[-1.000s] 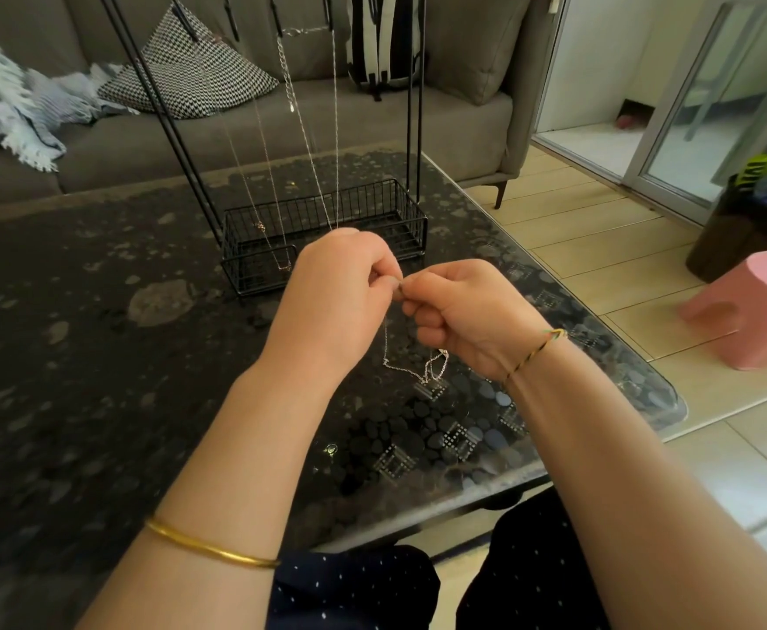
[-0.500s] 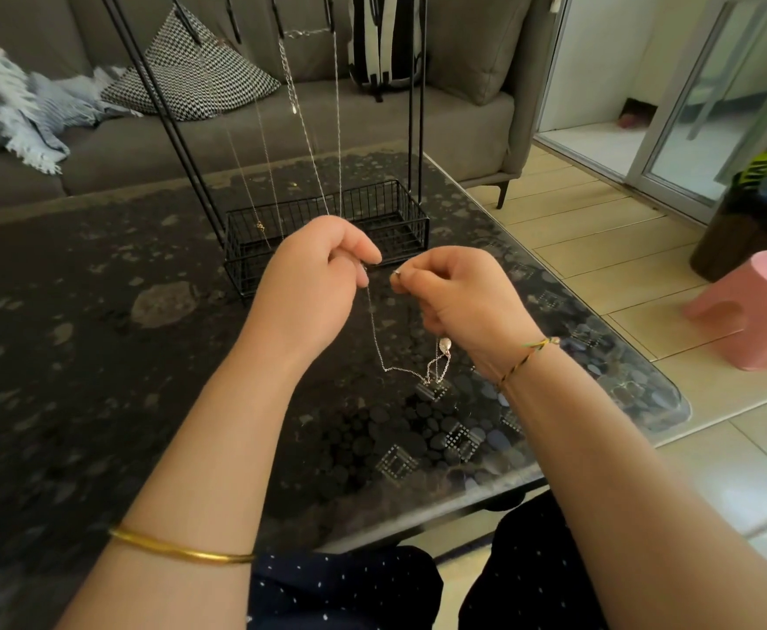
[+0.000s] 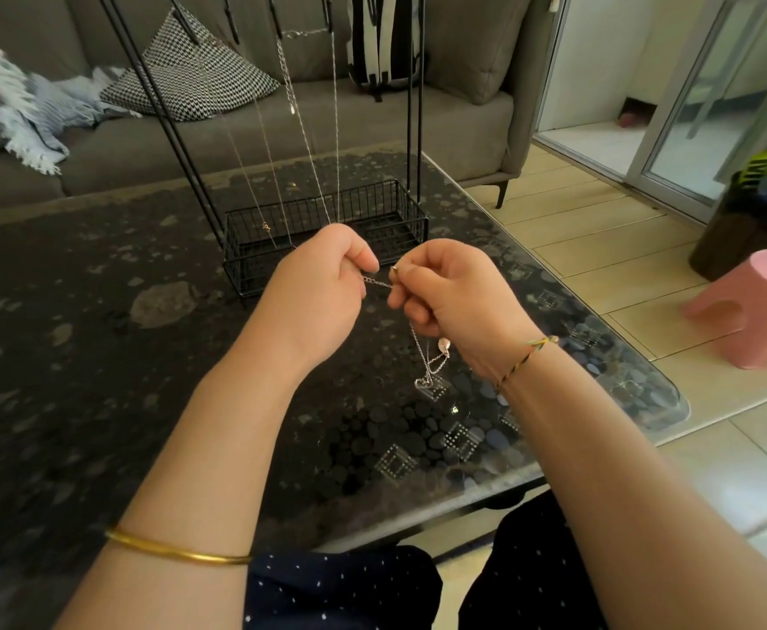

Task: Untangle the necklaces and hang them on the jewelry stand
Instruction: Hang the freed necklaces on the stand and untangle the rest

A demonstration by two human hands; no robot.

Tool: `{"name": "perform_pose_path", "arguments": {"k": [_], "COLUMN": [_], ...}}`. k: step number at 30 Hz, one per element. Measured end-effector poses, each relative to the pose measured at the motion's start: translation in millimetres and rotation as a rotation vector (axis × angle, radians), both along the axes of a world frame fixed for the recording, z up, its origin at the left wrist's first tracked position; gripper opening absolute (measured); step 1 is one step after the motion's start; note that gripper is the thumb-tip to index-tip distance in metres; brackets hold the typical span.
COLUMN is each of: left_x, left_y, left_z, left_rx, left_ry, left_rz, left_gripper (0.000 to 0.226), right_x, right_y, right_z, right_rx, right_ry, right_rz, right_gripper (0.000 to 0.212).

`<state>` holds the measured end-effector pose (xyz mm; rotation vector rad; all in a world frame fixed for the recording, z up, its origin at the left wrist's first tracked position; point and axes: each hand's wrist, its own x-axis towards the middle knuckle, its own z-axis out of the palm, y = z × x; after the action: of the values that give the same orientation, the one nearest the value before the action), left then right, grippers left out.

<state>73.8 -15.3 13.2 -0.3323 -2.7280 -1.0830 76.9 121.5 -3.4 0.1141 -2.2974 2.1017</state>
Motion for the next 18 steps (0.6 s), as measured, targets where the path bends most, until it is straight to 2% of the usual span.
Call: {"name": "perform_pose_path", "arguments": {"k": [4, 7, 18], "left_x": [-0.4, 1.6, 3.8], "left_y": [0.4, 0.4, -1.3], "left_z": [3.2, 4.5, 4.6], "left_rx": [-0.116, -0.168, -0.054], "left_ry": [0.006, 0.032, -0.010], "left_rz": [0.027, 0.018, -0.008], "left_gripper": [0.026, 0.020, 0.016], "right_x": [0.7, 1.6, 1.7], "right_y": [-0.4, 0.6, -0.2], "right_z": [0.3, 0.8, -0.4], "right_rx": [0.227, 0.294, 0.400], "right_ry": [0.114, 0.165, 0.244], "right_rz": [-0.065, -0.083, -0.031], "right_gripper": [0.015, 0.016, 0.012]}}
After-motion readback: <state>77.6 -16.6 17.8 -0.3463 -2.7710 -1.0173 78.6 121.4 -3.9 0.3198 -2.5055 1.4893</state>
